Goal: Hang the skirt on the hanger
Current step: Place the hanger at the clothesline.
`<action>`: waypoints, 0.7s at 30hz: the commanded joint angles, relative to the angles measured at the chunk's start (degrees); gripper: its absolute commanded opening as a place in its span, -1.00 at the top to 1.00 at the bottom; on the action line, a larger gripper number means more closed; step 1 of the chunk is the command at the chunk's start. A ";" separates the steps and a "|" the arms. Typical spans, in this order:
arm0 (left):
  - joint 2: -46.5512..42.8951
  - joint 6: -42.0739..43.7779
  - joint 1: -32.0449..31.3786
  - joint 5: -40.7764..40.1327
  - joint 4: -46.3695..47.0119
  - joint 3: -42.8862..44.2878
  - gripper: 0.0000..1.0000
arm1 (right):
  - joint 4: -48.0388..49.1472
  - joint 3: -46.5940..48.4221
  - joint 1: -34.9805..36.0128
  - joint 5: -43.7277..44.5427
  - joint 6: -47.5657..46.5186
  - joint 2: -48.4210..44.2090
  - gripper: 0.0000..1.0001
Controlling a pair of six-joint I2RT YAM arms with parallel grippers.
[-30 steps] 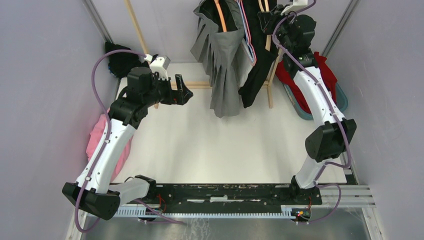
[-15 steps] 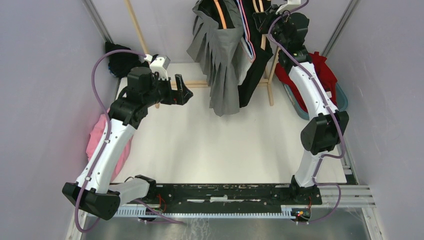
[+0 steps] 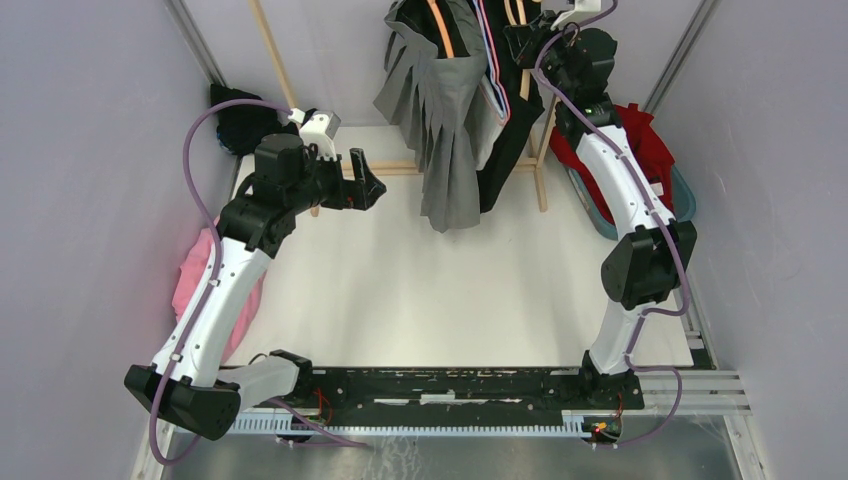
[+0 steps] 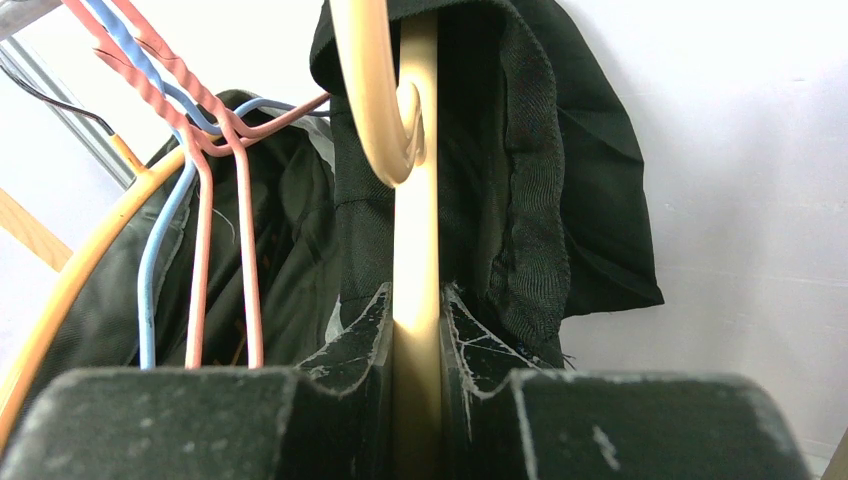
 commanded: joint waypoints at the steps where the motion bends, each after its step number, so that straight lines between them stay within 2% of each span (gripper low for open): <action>1: -1.19 -0.57 0.25 0.61 1.58 0.71 -0.95 | 9.15 3.76 -0.21 -0.27 1.69 -2.38 0.97; 11: -1.37 -0.39 0.24 0.59 1.62 0.24 -0.95 | 14.28 -0.59 -0.25 0.23 1.30 -5.85 0.97; 21: -1.79 -0.63 0.23 0.70 1.97 -0.13 -0.95 | 7.84 9.62 -0.58 -0.32 1.81 -0.10 0.97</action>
